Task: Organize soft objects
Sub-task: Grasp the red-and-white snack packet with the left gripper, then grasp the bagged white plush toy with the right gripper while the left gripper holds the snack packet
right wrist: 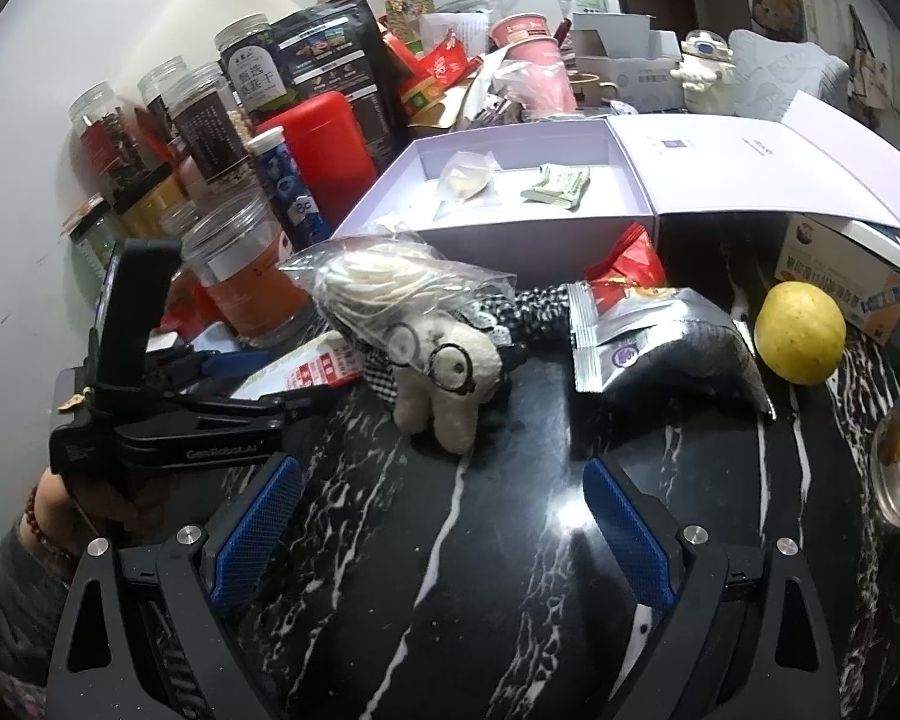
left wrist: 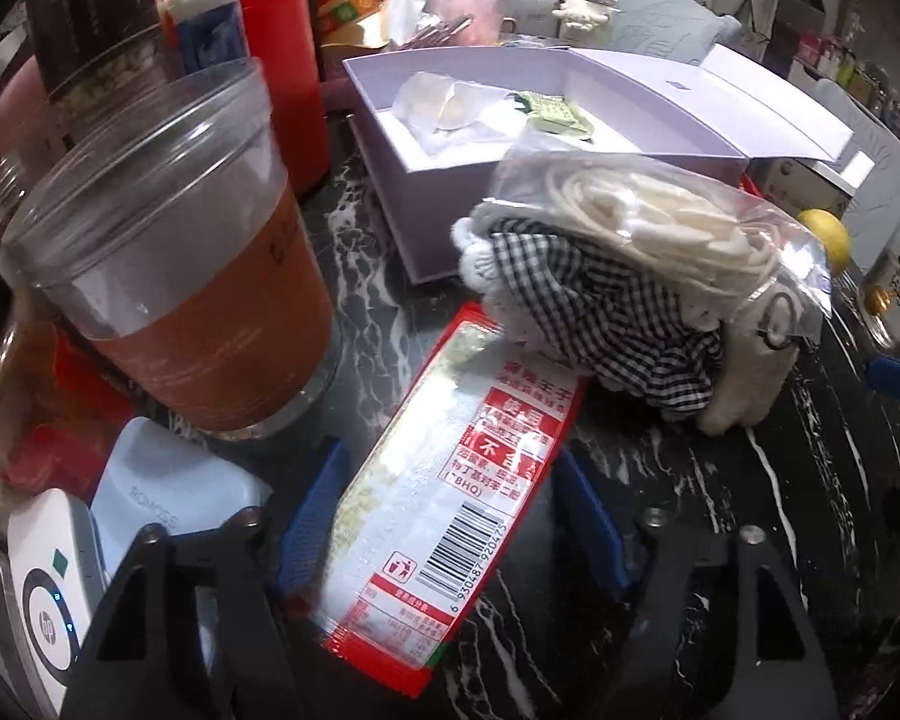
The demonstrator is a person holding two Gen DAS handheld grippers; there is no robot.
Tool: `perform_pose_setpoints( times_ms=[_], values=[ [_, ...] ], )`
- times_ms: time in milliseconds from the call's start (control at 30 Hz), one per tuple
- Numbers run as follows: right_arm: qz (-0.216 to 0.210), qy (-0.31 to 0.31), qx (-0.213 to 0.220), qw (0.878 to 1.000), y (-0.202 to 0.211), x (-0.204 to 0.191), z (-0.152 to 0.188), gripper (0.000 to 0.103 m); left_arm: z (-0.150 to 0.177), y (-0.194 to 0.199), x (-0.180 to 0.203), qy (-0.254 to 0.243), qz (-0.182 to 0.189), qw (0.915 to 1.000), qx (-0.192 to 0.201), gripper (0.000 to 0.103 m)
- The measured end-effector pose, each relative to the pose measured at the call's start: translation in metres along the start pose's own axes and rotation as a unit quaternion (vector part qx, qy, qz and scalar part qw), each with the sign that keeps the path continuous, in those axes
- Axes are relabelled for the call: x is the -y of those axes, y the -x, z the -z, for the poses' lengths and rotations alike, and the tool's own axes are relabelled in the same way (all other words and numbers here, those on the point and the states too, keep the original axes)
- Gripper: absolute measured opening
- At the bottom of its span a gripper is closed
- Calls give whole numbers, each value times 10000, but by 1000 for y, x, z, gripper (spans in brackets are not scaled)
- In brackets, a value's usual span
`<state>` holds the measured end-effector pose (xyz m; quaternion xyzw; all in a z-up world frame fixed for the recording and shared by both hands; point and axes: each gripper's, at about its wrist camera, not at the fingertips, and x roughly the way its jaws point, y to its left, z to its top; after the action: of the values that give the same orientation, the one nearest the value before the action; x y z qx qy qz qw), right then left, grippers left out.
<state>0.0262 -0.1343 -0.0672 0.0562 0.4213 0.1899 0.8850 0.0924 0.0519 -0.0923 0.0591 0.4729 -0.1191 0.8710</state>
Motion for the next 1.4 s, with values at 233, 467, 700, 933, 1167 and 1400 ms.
perform_pose_setpoints(
  times_ms=[233,467,700,933,1167,1400],
  values=[
    [-65,-80,-70,9999,-3,6,0,96,13,14,15,100,-1,9999,111,51],
    [-35,-166,-80,9998,1,18,7,96,34,28,31,437,116,9990,48,50],
    [56,-225,-39,9997,6,32,11,96,48,38,50,747,163,9971,-17,50],
    [312,-318,-20,9990,10,50,11,96,47,31,63,609,-249,9978,108,50],
    [631,-407,-43,9972,11,66,9,96,44,33,59,944,157,9953,132,47],
    [651,-480,-40,9967,9,74,2,96,47,51,61,1103,282,9933,211,47]
  ],
)
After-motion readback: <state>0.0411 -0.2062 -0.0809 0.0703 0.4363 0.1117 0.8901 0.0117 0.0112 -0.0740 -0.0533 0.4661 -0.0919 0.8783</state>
